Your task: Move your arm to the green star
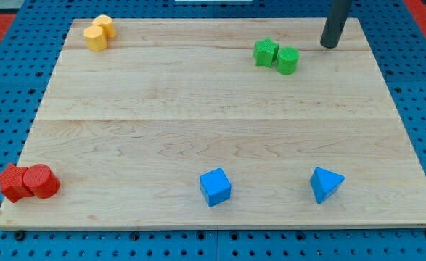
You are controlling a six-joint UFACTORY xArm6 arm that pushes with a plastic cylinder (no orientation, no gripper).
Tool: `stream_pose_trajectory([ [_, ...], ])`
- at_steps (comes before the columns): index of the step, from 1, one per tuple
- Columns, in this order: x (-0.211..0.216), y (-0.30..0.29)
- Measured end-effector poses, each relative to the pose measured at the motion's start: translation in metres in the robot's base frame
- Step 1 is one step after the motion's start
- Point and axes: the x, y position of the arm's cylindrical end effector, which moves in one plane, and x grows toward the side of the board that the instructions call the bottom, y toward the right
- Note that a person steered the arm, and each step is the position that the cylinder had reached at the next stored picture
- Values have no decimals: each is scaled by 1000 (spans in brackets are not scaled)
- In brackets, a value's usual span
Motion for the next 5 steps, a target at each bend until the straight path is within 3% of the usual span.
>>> stream_pose_trajectory([
  [3,-1,-1],
  [5,-17,-56],
])
